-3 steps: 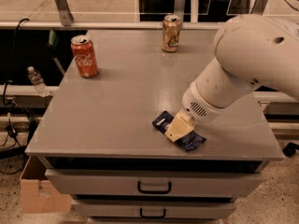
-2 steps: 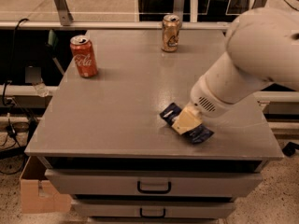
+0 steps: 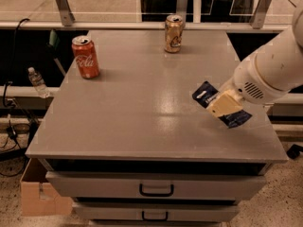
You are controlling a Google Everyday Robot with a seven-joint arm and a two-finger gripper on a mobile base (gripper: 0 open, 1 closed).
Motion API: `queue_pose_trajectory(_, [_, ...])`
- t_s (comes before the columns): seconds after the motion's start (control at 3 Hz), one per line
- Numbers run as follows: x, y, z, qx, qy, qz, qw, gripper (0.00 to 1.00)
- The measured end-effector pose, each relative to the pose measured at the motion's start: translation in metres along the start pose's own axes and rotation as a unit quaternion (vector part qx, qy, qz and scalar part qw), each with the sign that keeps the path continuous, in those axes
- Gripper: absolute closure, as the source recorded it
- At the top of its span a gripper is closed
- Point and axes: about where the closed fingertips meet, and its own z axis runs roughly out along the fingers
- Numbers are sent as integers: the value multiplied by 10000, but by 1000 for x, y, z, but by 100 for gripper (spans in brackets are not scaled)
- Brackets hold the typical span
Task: Move rxbar blueberry near coke can
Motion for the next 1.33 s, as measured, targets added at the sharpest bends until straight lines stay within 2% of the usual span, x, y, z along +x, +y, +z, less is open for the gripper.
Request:
queue_pose_trajectory(0.33, [0,0,0,0,0,0,10000,100])
queue_pose_trajectory(0.67, [-11,-9,5,65,-170,86,9998,100])
queue_pose_trajectory(1.0, [-50,-22,20,121,-520,-143,9985,100])
queue_pose_trajectory(1.33, [-108,-23,41,-58,-904,-647,9938,100])
